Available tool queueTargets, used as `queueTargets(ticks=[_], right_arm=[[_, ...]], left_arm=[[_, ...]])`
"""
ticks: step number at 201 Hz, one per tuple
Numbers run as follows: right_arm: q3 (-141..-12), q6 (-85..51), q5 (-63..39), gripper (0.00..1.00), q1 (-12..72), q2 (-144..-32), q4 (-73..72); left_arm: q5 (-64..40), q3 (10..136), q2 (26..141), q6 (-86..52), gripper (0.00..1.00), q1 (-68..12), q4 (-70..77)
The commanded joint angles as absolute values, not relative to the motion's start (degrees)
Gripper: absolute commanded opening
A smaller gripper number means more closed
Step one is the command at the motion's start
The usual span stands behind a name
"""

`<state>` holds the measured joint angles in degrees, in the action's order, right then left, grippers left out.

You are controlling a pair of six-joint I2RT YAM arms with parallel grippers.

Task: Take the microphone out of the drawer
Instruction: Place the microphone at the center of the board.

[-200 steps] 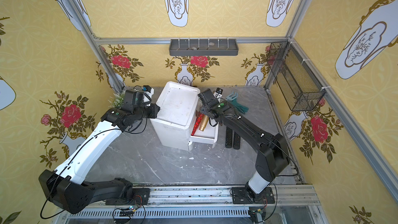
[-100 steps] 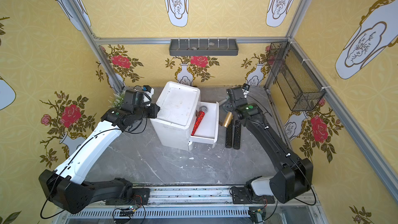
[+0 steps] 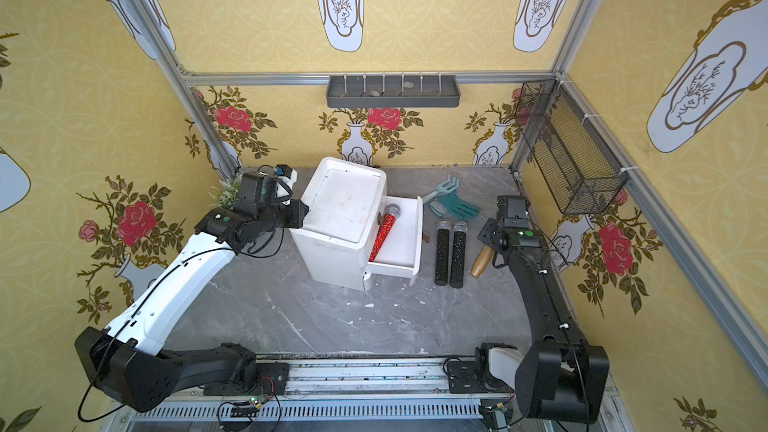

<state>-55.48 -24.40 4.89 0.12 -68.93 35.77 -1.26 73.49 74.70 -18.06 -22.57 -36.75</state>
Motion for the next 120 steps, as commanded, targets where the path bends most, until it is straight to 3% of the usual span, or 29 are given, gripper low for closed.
queueTargets(ticks=[1,120], right_arm=[[-53.7,-22.1,1.8,0.18,-1.0,-71.4,33.9],[-49.7,-20.4,0.3,0.22,-0.9,-85.8,26.1]], left_arm=[[-2.2,72.8,75.8,-20.9,0.00,-22.5,-39.4],[-2.3,72.9,76.1,-21.0,0.00,-22.5,-39.4]])
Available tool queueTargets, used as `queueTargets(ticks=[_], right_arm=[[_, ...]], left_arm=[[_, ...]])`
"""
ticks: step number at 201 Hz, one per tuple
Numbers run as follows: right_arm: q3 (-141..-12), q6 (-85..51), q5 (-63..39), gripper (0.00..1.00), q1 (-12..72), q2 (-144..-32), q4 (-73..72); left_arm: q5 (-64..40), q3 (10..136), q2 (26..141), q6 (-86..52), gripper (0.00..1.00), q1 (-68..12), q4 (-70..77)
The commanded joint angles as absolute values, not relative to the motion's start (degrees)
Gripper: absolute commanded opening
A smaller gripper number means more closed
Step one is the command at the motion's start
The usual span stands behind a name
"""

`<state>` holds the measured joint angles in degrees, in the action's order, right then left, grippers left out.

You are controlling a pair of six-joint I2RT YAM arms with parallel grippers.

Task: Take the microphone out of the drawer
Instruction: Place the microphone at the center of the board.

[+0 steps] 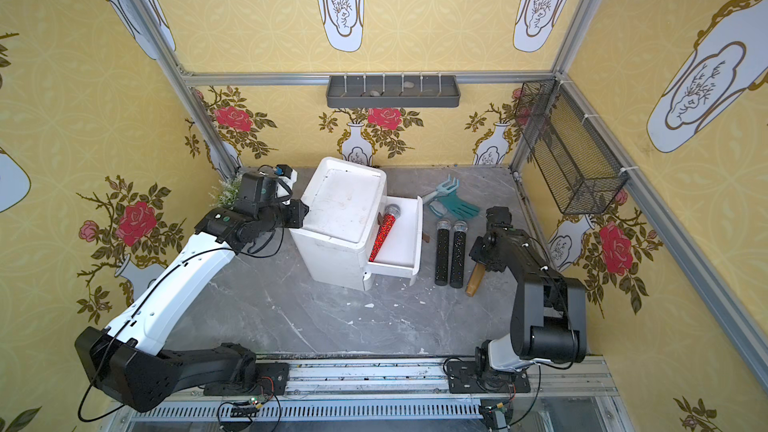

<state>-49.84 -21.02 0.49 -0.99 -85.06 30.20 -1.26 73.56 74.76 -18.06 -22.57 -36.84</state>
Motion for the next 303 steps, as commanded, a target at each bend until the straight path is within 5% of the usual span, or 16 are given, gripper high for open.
queueTargets(ticks=[1,106,173,201,303], right_arm=[[-49.6,-20.3,0.3,0.22,-0.9,-85.9,26.0],[-50.3,-19.4,0.4,0.28,-0.2,-91.9,21.6],[-50.6,-20.9,0.6,0.46,0.5,-94.0,21.8],[-51.3,-21.7,0.3,0.55,0.8,-93.2,22.6],[-62.2,-25.4,1.3,0.59,1.7,-82.0,33.3]], left_arm=[[-2.3,72.9,76.1,-21.0,0.00,-22.5,-39.4],[-2.4,73.3,76.3,-21.2,0.00,-22.5,-39.4],[-2.3,73.3,76.5,-21.0,0.00,-22.5,-39.6],[-2.2,73.3,76.5,-20.8,0.00,-22.5,-39.6],[-2.3,73.3,76.6,-20.5,0.00,-22.5,-39.3]])
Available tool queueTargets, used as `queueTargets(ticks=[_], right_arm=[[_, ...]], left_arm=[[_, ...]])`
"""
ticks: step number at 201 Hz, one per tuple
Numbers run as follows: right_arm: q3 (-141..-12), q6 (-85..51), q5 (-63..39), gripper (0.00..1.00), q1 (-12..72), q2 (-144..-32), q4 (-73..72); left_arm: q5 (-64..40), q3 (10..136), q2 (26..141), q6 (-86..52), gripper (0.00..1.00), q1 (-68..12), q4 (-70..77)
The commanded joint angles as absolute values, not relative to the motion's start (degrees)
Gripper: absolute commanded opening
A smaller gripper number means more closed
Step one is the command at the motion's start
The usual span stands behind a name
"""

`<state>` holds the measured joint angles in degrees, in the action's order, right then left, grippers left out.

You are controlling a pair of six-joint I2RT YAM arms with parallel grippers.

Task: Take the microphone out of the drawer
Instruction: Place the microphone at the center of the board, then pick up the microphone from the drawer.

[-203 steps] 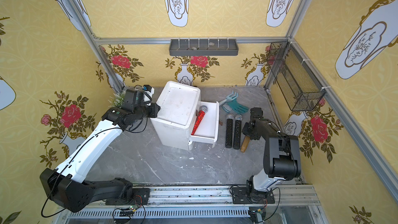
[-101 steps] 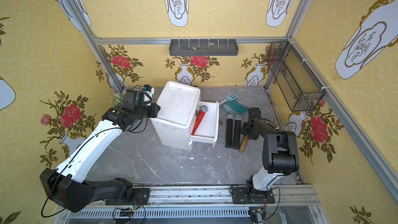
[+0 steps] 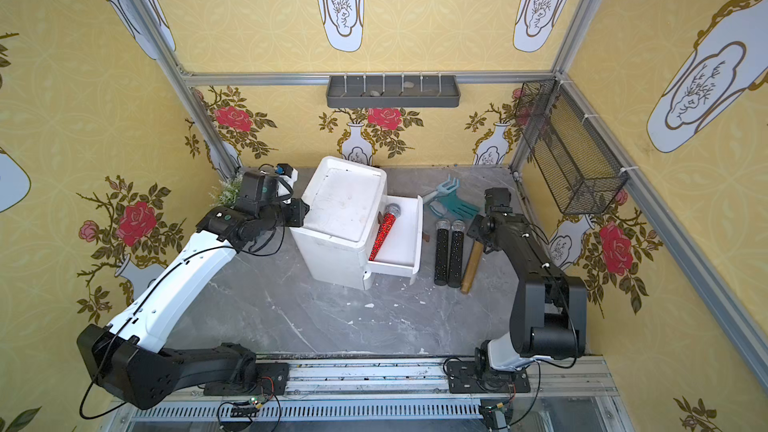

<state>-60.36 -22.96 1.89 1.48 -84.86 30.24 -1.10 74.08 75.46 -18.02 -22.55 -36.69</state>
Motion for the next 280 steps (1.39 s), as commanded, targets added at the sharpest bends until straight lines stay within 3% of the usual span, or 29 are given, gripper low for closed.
queueTargets(ticks=[1,78,163,280], right_arm=[[-62.3,-25.4,1.2,0.59,1.8,-81.8,33.2],[-64.9,-34.4,-15.6,0.65,8.9,-74.9,25.6],[-67.7,-43.7,-17.7,0.62,27.3,-83.5,18.1],[-70.2,-54.9,-11.2,0.58,35.6,-94.7,16.3]], left_arm=[[-2.3,73.3,76.6,-20.5,0.00,-22.5,-39.3],[-2.5,73.0,76.5,-20.5,0.00,-22.5,-39.1],[-2.5,72.7,76.2,-20.5,0.00,-22.5,-39.0],[-2.5,71.9,75.4,-20.3,0.00,-22.4,-38.5]])
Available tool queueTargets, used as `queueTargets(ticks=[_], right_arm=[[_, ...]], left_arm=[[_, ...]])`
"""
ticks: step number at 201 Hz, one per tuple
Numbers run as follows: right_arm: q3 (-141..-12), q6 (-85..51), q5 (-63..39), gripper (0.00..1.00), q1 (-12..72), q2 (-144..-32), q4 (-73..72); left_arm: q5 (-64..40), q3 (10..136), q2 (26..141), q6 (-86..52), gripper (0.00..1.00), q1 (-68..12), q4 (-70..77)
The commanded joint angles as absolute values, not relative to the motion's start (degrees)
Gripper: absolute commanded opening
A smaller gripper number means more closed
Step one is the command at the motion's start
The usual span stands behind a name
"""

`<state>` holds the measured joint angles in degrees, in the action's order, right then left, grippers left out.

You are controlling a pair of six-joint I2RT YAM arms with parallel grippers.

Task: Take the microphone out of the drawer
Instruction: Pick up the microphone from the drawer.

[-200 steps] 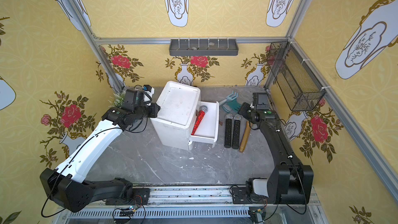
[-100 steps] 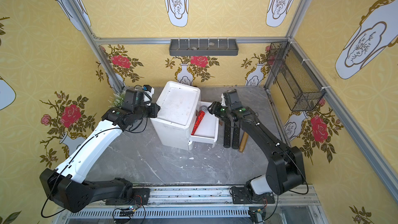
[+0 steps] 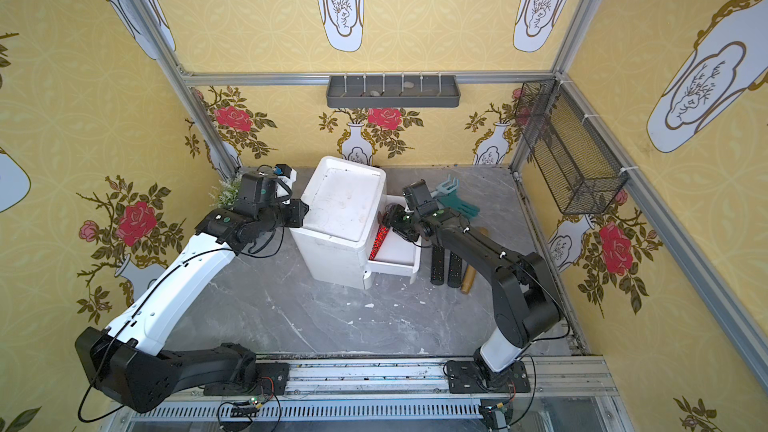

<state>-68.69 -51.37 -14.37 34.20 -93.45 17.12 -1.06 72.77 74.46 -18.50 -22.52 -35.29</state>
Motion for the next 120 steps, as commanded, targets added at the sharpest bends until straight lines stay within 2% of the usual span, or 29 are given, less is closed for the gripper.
queueTargets(ticks=[1,31,120], right_arm=[[-70.2,-54.9,-11.0,0.58,35.7,-94.8,16.4],[-71.5,-57.1,-6.8,0.58,37.7,-96.4,16.2],[-74.2,-57.5,-3.5,0.58,38.3,-100.2,18.0]], left_arm=[[-2.5,71.8,75.4,-20.3,0.00,-22.5,-38.5],[-2.8,71.8,75.6,-20.5,0.00,-22.5,-38.3],[-2.6,71.6,75.2,-20.1,0.00,-22.5,-38.5]])
